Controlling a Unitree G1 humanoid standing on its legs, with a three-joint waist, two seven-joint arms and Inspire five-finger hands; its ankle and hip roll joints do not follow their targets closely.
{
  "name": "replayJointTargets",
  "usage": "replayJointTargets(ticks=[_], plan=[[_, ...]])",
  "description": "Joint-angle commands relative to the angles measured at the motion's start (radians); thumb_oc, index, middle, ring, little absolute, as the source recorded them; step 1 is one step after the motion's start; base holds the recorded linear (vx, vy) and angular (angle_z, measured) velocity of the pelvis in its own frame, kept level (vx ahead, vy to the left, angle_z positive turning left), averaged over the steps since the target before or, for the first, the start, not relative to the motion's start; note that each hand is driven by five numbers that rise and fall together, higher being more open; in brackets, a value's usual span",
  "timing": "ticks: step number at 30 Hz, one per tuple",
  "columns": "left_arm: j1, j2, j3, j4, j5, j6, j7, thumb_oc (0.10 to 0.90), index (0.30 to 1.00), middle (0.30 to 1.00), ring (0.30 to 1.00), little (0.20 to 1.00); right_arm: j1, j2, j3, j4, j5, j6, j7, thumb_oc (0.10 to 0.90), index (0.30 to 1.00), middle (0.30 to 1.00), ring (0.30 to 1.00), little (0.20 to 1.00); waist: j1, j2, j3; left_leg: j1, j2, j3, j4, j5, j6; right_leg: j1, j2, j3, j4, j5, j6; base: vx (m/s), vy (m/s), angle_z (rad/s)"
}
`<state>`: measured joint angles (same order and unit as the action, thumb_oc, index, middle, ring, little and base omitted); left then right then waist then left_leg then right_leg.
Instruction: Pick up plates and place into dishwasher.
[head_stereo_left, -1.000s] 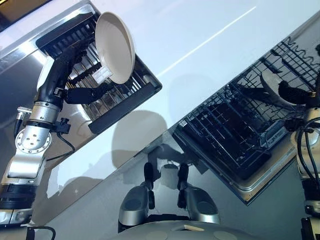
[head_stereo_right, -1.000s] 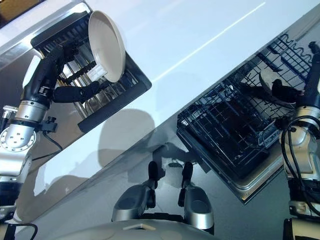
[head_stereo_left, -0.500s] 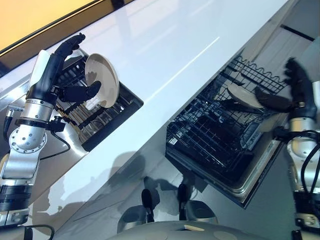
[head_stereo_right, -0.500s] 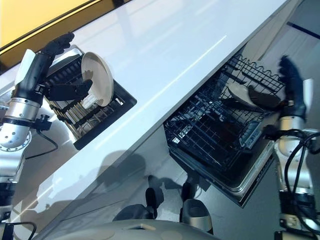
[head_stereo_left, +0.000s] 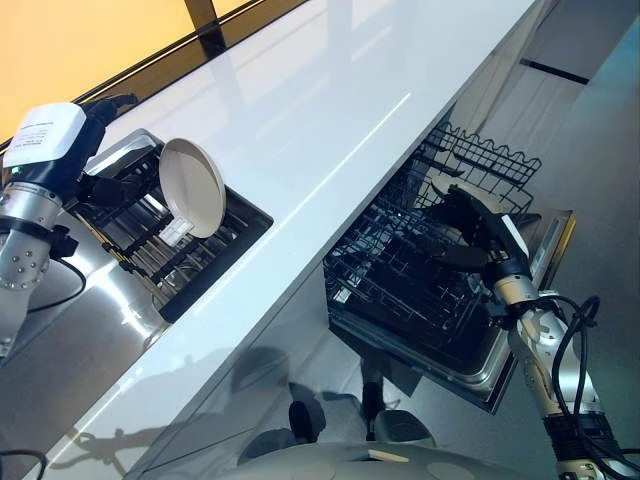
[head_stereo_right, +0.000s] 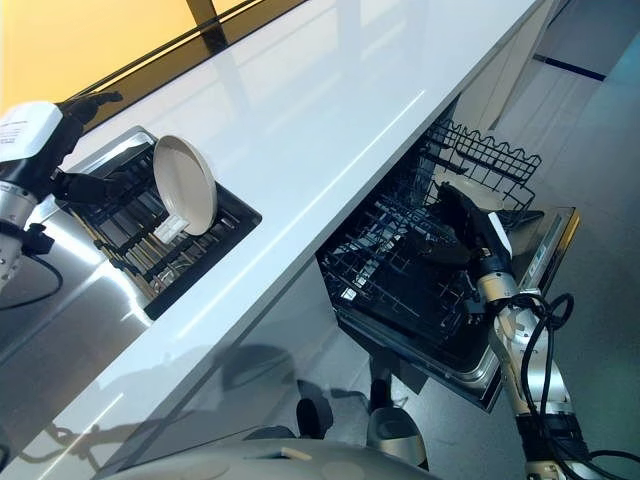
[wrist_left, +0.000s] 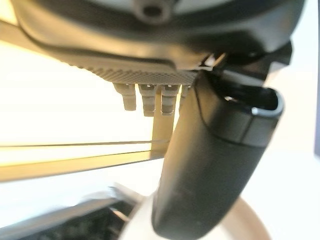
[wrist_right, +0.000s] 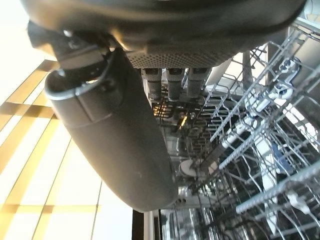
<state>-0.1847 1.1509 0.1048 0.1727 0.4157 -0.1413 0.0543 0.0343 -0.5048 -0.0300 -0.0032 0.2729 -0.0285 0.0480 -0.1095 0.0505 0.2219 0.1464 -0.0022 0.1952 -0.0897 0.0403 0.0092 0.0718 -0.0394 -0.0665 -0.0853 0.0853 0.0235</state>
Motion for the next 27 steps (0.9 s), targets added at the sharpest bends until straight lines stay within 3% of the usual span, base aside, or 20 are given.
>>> replayJointTargets(ticks=[1, 7, 17, 24, 25, 26, 27], plan=[[-0.198, 0.133, -0.05, 0.067, 0.129, 0.039, 0.05, 0.8, 0.9, 0.9, 0.9, 0.9, -0.083, -0.083, 0.017, -0.066, 0.034, -0.086, 0.013, 0.8, 0.9, 0.9, 0.9, 0.9, -0.024, 0.042, -0.093, -0.005, -0.081, -0.014, 0.002, -0.097, 0.048, -0.043, -0.006, -0.007, 0.122, -0.075, 0.106, 0.0, 0.027, -0.07], [-0.304, 0.16, -0.19, 0.109, 0.193, 0.073, 0.054, 0.8, 0.9, 0.9, 0.9, 0.9, -0.092, -0.102, 0.055, -0.065, 0.049, -0.096, 0.015, 0.8, 0.9, 0.9, 0.9, 0.9, -0.037, 0.043, -0.094, -0.008, -0.083, -0.013, 0.002, -0.1, 0.052, -0.053, -0.002, 0.017, 0.122, -0.068, 0.109, 0.01, 0.025, -0.1], [-0.434, 0.108, -0.37, 0.177, 0.251, 0.114, 0.027, 0.8, 0.9, 0.9, 0.9, 0.9, -0.094, -0.088, 0.106, -0.091, 0.078, -0.097, 0.003, 0.8, 0.9, 0.9, 0.9, 0.9, -0.061, 0.035, -0.093, -0.008, -0.083, 0.01, 0.002, -0.104, 0.063, -0.071, 0.003, 0.048, 0.139, -0.058, 0.114, 0.03, 0.015, -0.11], [-0.501, 0.098, -0.469, 0.234, 0.32, 0.112, -0.1, 0.8, 0.9, 0.9, 0.9, 0.9, -0.078, -0.091, 0.101, -0.101, 0.069, -0.107, -0.021, 0.8, 0.9, 0.9, 0.9, 0.9, -0.083, 0.034, -0.093, -0.005, -0.083, 0.036, 0.002, -0.111, 0.068, -0.079, 0.006, 0.064, 0.142, -0.048, 0.122, 0.03, 0.011, -0.13], [-0.509, 0.104, -0.485, 0.238, 0.337, 0.112, -0.121, 0.482, 0.627, 0.627, 0.627, 0.582, -0.076, -0.092, 0.099, -0.102, 0.067, -0.11, -0.024, 0.8, 0.9, 0.9, 0.9, 0.9, -0.084, 0.034, -0.093, -0.005, -0.083, 0.039, 0.002, -0.11, 0.067, -0.08, 0.006, 0.066, 0.141, -0.046, 0.123, 0.03, 0.006, -0.1], [-0.523, 0.11, -0.511, 0.25, 0.353, 0.103, -0.154, 0.1, 0.3, 0.3, 0.3, 0.2, -0.077, -0.1, 0.095, -0.106, 0.068, -0.11, -0.025, 0.8, 0.9, 0.9, 0.9, 0.9, -0.087, 0.036, -0.092, -0.004, -0.083, 0.041, 0.002, -0.111, 0.068, -0.081, 0.008, 0.069, 0.139, -0.046, 0.123, 0.03, 0.005, -0.11], [-0.539, 0.117, -0.528, 0.255, 0.373, 0.106, -0.195, 0.1, 0.3, 0.3, 0.3, 0.2, -0.078, -0.105, 0.094, -0.109, 0.067, -0.111, -0.027, 0.8, 0.9, 0.9, 0.9, 0.9, -0.089, 0.038, -0.092, -0.004, -0.084, 0.042, 0.002, -0.112, 0.068, -0.08, 0.009, 0.07, 0.136, -0.046, 0.122, 0.02, 0.002, -0.14]])
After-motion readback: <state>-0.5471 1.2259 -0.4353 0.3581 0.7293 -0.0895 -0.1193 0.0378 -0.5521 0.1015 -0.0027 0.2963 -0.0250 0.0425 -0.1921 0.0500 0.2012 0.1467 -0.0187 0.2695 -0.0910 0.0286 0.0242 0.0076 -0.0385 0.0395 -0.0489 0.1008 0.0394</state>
